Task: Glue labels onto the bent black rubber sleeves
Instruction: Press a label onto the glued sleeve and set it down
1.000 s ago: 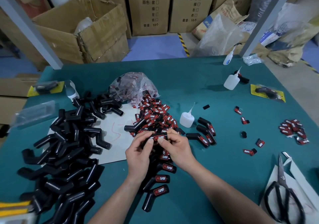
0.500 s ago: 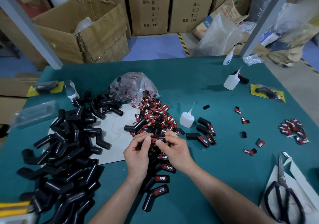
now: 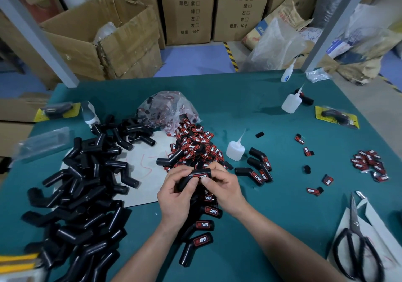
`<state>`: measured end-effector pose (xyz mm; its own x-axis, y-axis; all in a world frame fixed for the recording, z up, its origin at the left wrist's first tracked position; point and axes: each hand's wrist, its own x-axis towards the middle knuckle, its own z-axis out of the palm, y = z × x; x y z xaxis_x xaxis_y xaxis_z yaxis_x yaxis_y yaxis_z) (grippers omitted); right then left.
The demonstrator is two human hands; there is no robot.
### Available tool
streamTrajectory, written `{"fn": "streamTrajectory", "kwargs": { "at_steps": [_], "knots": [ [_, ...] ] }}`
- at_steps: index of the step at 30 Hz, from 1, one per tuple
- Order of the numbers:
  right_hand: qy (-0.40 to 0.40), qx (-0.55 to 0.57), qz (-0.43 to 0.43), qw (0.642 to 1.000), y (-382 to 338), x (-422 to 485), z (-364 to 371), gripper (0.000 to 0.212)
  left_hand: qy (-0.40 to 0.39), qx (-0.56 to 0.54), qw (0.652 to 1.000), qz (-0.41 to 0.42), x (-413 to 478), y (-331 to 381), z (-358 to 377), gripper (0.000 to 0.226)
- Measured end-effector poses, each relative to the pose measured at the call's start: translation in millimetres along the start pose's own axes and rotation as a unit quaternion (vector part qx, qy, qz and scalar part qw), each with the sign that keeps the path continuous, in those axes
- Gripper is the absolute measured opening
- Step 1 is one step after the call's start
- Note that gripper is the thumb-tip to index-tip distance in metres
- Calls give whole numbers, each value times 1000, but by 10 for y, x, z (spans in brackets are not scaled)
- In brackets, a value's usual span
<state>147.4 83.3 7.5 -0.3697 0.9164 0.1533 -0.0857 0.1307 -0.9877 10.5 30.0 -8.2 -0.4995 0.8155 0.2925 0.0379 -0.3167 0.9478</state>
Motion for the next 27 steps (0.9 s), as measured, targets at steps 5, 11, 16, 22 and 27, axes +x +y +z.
{"fn": "streamTrajectory", "kwargs": {
  "at_steps": [5,11,16,22,27],
  "knots": [
    [12,27,-1,1000,-71,-29,52,10,-3,25,998,54,-22,-7,-7,14],
    [-2,23,-11,1000,-105,-33,72,12,-65,95,978,171,-6,-40,-69,12],
    [0,34,-9,999,-126,-37,77,16,-88,110,963,230,45,-46,-104,13],
    [-7,45,-6,999,-138,-41,83,13,-96,131,948,274,86,-112,-147,14],
    [-1,50,-2,999,-143,-46,90,12,-112,156,934,302,102,-159,-191,14]
  ]
}}
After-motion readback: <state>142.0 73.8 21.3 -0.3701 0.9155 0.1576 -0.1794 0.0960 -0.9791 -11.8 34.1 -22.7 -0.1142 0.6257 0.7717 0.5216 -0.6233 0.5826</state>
